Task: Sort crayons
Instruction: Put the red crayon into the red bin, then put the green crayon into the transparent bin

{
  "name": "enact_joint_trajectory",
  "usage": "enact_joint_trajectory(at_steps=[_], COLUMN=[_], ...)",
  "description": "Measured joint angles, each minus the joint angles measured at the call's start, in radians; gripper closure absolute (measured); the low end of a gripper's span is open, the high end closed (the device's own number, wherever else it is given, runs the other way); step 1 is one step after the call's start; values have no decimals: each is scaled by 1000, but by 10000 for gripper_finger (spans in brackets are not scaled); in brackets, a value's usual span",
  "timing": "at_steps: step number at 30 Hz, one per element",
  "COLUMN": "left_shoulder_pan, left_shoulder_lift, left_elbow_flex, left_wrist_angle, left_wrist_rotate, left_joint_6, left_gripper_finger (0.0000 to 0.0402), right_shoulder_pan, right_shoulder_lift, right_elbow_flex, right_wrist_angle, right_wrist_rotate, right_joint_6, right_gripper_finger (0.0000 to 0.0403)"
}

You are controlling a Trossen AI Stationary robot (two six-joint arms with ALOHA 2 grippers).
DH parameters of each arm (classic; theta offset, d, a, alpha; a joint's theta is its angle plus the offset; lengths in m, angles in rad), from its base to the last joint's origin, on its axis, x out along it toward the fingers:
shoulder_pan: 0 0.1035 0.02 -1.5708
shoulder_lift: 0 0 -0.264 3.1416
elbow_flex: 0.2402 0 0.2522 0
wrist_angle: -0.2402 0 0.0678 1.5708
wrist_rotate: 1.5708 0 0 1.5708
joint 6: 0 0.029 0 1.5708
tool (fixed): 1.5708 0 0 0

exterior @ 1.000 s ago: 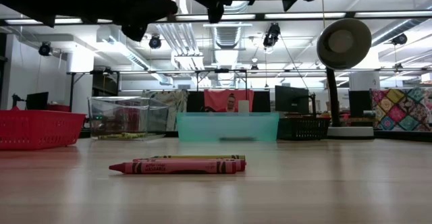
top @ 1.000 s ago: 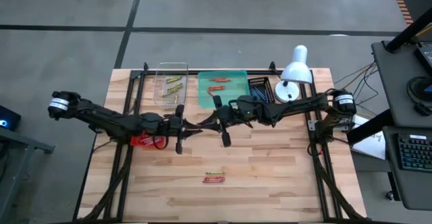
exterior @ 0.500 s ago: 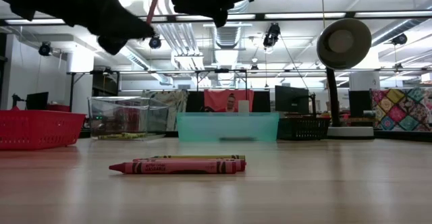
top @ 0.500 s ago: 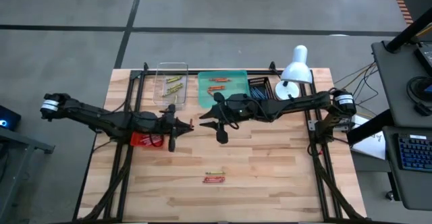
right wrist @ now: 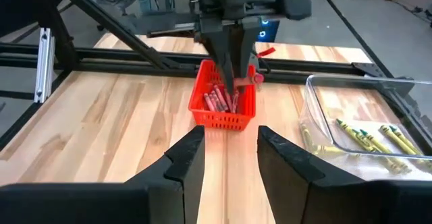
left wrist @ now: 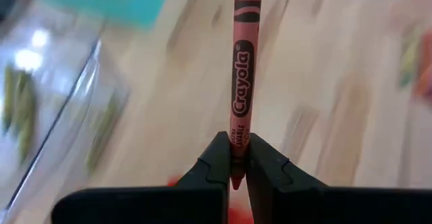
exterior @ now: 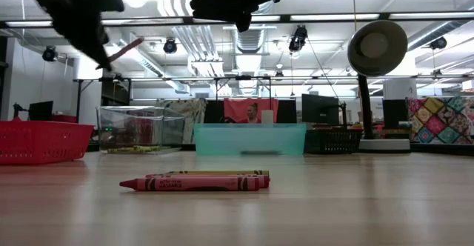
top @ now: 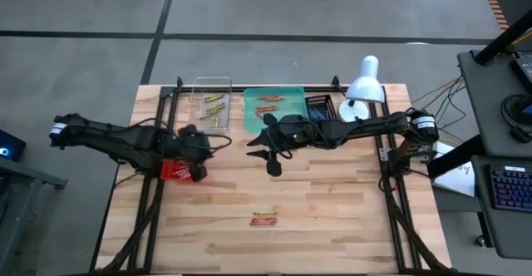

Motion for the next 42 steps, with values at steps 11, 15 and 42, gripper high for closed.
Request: enact_joint_trajectory(at_steps=[11, 15, 42], left_shoulder_pan=[0, 0, 0], left_shoulder_lift=[117, 164, 375], left_elbow_flex=[40, 22, 2], left_wrist_angle=[-438, -484, -547], left_wrist_rotate=[147, 214, 213], left_joint_6=[-224, -230, -173], left_gripper_finger=[402, 401, 337], right_shoulder_pan=[0, 0, 1], right_shoulder_lift=[4, 5, 7], right_elbow_flex=[-3, -4, -3], right_wrist_angle=[-17, -17, -51], right_wrist_rotate=[0, 0, -2], right_joint_6=[6, 7, 17], right_gripper_finger=[275, 277, 273])
